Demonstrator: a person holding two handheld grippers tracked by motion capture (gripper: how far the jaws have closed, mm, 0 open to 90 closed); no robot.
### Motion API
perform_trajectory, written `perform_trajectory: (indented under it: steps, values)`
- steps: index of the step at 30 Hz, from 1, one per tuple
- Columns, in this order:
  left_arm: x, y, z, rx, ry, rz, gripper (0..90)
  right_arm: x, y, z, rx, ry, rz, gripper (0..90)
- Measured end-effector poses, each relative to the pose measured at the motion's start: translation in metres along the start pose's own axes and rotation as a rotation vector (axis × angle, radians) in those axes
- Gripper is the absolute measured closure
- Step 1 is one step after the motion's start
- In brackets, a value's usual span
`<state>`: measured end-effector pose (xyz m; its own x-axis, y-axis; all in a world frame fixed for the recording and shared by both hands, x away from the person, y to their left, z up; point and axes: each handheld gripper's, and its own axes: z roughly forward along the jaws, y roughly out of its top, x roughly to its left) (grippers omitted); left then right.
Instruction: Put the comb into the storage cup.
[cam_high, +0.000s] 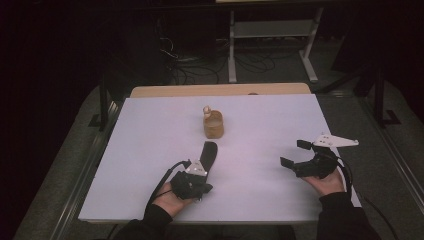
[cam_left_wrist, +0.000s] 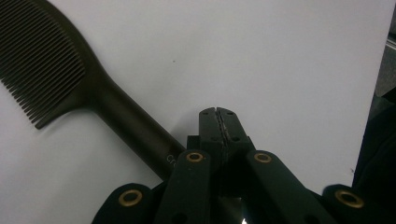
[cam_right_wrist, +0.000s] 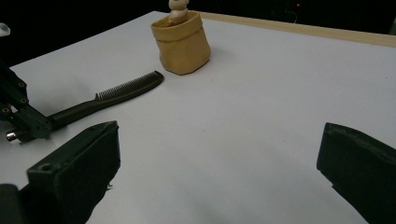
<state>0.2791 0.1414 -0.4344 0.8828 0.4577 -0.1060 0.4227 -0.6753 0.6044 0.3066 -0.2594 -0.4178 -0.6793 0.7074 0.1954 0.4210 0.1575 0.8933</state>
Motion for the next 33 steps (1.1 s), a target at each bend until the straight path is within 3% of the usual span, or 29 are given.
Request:
perform_trajectory:
  steps: [12,33]
  values:
    - [0.007,-0.006,-0.005,-0.012,0.018,-0.039,90.0,-0.001,0.001,0.000,-0.010,0.003,0.000,0.0]
    - [0.020,-0.012,-0.018,-0.024,0.018,-0.059,90.0,-0.002,0.001,0.000,-0.015,0.007,-0.001,0.0]
